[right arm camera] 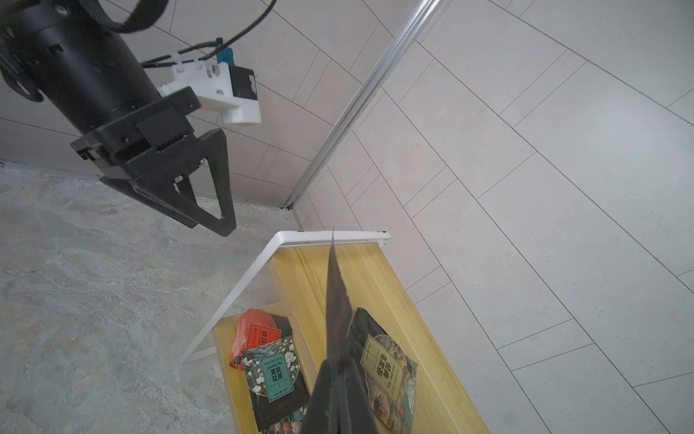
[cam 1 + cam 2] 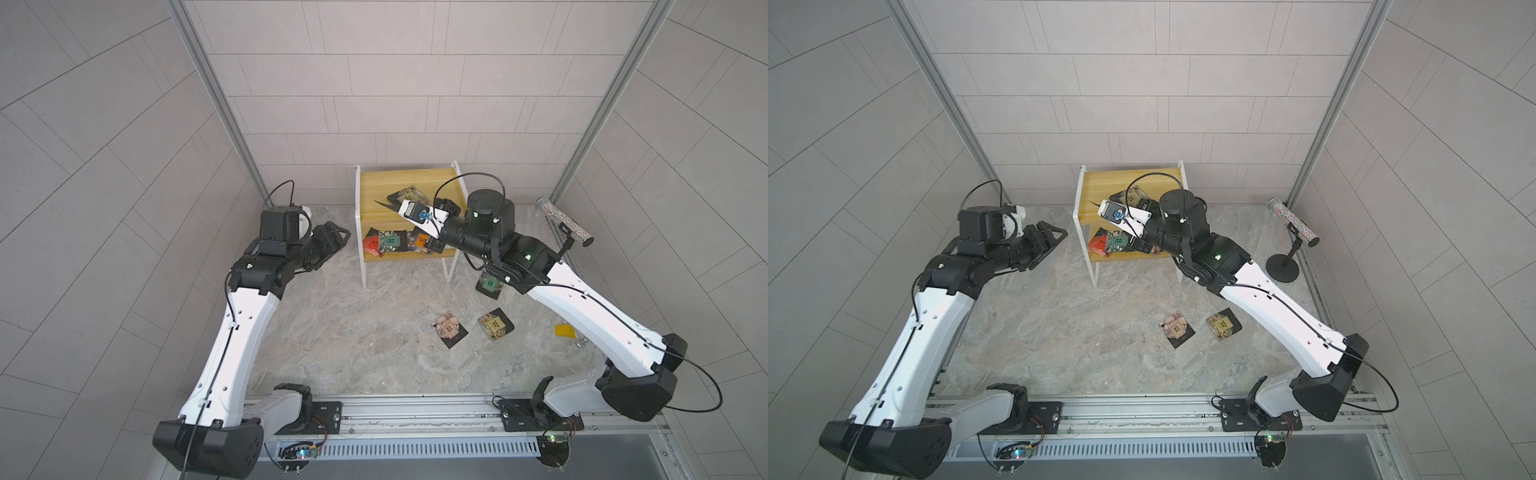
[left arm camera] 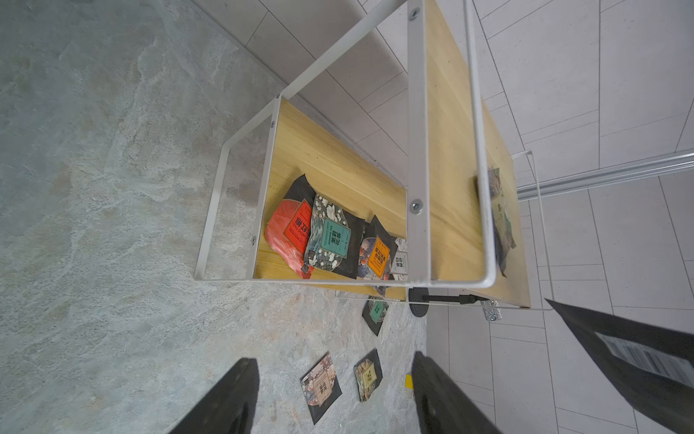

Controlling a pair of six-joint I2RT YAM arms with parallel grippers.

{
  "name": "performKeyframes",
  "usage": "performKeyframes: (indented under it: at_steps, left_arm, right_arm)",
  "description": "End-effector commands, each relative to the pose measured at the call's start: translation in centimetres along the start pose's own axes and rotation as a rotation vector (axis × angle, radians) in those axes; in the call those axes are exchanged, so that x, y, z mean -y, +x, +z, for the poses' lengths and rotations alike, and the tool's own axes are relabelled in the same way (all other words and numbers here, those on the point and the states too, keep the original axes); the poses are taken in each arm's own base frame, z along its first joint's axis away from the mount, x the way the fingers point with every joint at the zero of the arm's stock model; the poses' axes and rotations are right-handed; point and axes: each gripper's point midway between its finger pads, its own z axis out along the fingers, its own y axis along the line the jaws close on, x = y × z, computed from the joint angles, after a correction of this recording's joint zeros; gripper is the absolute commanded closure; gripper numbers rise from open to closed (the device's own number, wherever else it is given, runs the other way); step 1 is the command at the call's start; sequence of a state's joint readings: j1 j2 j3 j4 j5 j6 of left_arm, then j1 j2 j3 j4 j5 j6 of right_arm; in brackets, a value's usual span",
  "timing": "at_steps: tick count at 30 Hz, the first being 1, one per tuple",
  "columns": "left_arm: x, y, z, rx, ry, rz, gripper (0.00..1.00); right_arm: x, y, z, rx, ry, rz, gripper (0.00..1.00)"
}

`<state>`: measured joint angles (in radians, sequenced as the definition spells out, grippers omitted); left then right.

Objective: Remove the tea bags from the shelf
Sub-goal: Pick up the tea bag from the shelf.

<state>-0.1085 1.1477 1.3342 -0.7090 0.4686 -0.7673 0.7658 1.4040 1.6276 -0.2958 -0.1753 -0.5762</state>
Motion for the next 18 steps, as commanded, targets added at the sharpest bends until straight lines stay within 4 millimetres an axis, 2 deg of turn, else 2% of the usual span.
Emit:
performKeyframes:
  at_steps: [1,6,9,13,18]
  left_arm:
    - [-0.5,0.1,-0.5,0.018,-0.010,0.017,0.28]
    - [-1.7,1.1,-0.2,0.001,-0.033,0.012,0.28]
    - [-2.7,1.9,0.1,-0.013,-0.053,0.008,0.28]
    - [-4.6,3.3,0.6,-0.036,-0.088,-0.001,0.28]
    - [-6.7,4.9,1.6,-0.068,-0.116,-0.021,0.28]
  right_arm:
    - [-0.3,-1.1,-1.8,0.031,0.011,-0.011,1.00]
    - [-2.4,-0.7,-4.1,0.016,0.004,-0.044,1.00]
    - [-4.2,0.4,-5.3,-0.018,-0.013,-0.060,1.00]
    - [-7.1,2.7,-6.6,-0.083,-0.033,-0.086,1.00]
    - [-11.0,6.5,-7.1,-0.166,-0.076,-0.068,1.00]
